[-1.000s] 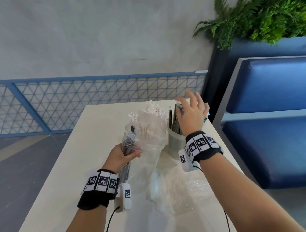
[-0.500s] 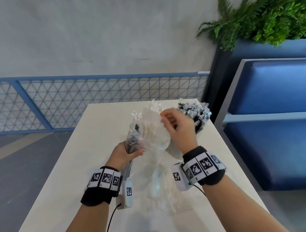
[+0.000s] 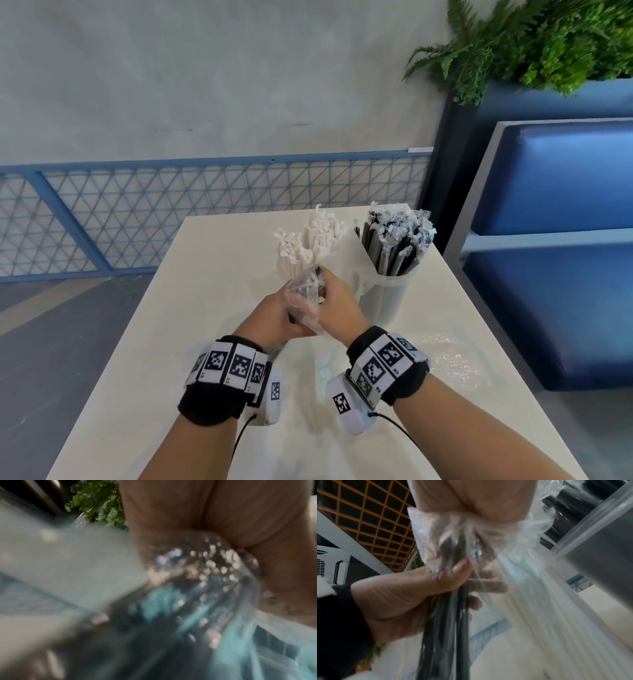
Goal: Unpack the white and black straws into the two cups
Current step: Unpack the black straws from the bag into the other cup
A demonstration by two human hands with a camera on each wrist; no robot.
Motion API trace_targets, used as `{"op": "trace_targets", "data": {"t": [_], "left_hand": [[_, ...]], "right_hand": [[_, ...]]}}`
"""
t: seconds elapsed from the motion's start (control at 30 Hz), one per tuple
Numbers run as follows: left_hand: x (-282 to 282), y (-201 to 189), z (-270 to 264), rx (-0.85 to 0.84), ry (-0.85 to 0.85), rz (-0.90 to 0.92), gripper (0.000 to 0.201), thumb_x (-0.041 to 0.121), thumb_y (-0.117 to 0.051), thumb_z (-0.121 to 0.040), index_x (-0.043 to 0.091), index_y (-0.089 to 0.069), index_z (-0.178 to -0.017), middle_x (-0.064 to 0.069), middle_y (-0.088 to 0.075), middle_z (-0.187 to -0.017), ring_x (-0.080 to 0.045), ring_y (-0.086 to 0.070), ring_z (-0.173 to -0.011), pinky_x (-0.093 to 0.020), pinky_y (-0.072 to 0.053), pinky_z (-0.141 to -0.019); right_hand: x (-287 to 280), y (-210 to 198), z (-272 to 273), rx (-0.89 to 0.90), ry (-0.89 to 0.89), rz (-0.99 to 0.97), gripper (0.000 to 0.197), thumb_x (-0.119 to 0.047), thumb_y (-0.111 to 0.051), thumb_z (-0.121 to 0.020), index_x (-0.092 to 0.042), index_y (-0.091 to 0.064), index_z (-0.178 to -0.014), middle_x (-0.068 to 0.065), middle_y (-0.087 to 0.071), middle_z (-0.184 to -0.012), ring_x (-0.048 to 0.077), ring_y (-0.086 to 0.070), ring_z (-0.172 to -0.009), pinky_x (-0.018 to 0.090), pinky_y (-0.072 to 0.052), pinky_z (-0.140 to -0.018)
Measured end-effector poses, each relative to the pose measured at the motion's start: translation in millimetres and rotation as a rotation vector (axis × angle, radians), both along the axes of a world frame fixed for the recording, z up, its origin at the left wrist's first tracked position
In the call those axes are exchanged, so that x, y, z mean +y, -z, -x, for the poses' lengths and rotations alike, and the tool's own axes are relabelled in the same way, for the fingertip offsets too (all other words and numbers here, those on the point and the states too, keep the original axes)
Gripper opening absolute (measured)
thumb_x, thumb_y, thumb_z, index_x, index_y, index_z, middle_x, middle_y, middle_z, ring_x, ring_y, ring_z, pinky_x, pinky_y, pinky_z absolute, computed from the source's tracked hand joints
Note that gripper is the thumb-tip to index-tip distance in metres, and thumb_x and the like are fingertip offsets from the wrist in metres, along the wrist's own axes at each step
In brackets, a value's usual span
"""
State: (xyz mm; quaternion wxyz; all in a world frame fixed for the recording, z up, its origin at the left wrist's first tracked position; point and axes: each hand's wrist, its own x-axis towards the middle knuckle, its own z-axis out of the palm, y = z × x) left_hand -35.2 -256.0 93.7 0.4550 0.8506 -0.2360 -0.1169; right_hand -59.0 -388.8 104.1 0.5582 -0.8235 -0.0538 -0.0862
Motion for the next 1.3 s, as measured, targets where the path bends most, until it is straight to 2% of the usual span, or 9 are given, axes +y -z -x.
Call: {"op": "trace_targets", "data": {"t": [0.1,0.2,0.47,0.7,0.87,0.97,1.1,1.23,1.3], "left_hand": [[-1.9,-4.9,4.6,0.001,-0.002,-0.004,0.057,0.016,-0.084,-0.064,0.024,-0.056,-0.113,0.025,-0.063,-0.085,0.020,-0.058,-0.079,-0.001,-0.042,-0.070],[0.4,-7.4,8.0,0.015,-0.010,0.037,0.044,0.012,-0.080,-0.068,0.031,-0.056,-0.099,0.027,-0.064,-0.074,0.017,-0.060,-0.070,-0.004,-0.042,-0.063],[0.7,1.4,4.9,0.002,-0.055,0.062,0.051,0.014,-0.079,-0.071,0.030,-0.053,-0.111,0.022,-0.062,-0.097,0.021,-0.057,-0.083,-0.002,-0.042,-0.070],[9.7,9.2,-3.2,-0.045,-0.130,-0.020,0.042,0.014,-0.080,-0.069,0.027,-0.055,-0.100,0.019,-0.063,-0.086,0.011,-0.061,-0.072,-0.004,-0.043,-0.064],[22.3,15.1,-7.1,-0.075,-0.254,-0.128,0.023,0.020,-0.076,-0.073,0.015,-0.065,-0.093,0.000,-0.069,-0.081,-0.015,-0.064,-0.075,-0.008,-0.041,-0.058],[25.4,15.7,-3.9,-0.052,-0.269,-0.098,0.022,0.013,-0.076,-0.073,0.020,-0.061,-0.087,0.009,-0.065,-0.075,0.001,-0.061,-0.065,-0.005,-0.041,-0.056],[27.3,16.0,-4.2,-0.039,-0.272,-0.098,0.021,0.014,-0.077,-0.072,0.020,-0.064,-0.087,0.012,-0.065,-0.075,0.006,-0.060,-0.063,-0.005,-0.040,-0.056],[30.5,17.2,-4.7,-0.017,-0.315,-0.101,0.023,0.015,-0.077,-0.071,0.015,-0.067,-0.092,0.011,-0.065,-0.076,-0.008,-0.061,-0.073,-0.015,-0.040,-0.060],[30.3,16.6,-2.3,-0.008,-0.320,-0.080,0.023,0.017,-0.078,-0.071,0.015,-0.068,-0.092,0.010,-0.066,-0.077,-0.009,-0.062,-0.074,-0.017,-0.042,-0.061]], "right_hand": [[1.1,0.7,-1.4,-0.029,0.071,-0.111,0.015,-0.014,-0.068,-0.079,-0.026,-0.059,-0.079,0.002,-0.066,-0.078,0.020,-0.066,-0.077,0.040,-0.055,-0.075],[-9.9,-12.3,-4.8,-0.113,0.193,-0.179,0.004,-0.011,-0.062,-0.085,-0.009,-0.059,-0.082,0.000,-0.062,-0.068,0.001,-0.057,-0.060,0.020,-0.048,-0.063],[-24.0,-25.1,-4.0,-0.001,0.105,-0.305,0.016,-0.022,-0.068,-0.083,-0.023,-0.063,-0.068,-0.012,-0.060,-0.057,-0.003,-0.053,-0.048,0.016,-0.039,-0.053],[-52.3,-49.2,-6.0,-0.120,0.364,-0.358,0.020,-0.026,-0.062,-0.085,-0.024,-0.064,-0.066,0.010,-0.071,-0.079,0.029,-0.069,-0.078,0.051,-0.055,-0.079],[-92.3,-83.3,-9.7,-0.277,0.547,-0.308,0.031,-0.026,-0.058,-0.089,-0.025,-0.067,-0.060,-0.001,-0.071,-0.072,0.018,-0.069,-0.073,0.044,-0.056,-0.079],[-107.8,-94.1,-9.7,-0.392,0.643,-0.230,0.026,-0.028,-0.057,-0.090,-0.027,-0.063,-0.064,0.002,-0.070,-0.073,0.012,-0.068,-0.071,0.036,-0.056,-0.079],[-116.3,-100.5,-10.2,-0.488,0.687,-0.201,0.020,-0.022,-0.056,-0.091,-0.014,-0.064,-0.075,0.001,-0.068,-0.072,-0.010,-0.060,-0.061,0.003,-0.043,-0.068],[-115.8,-104.4,-9.0,-0.543,0.676,-0.127,0.019,-0.023,-0.056,-0.091,-0.006,-0.062,-0.084,-0.008,-0.063,-0.069,-0.009,-0.060,-0.061,0.005,-0.046,-0.064],[-111.3,-100.2,-11.7,-0.501,0.648,-0.027,0.028,-0.028,-0.056,-0.090,-0.002,-0.063,-0.082,-0.003,-0.064,-0.069,0.002,-0.063,-0.062,0.019,-0.054,-0.064]]}}
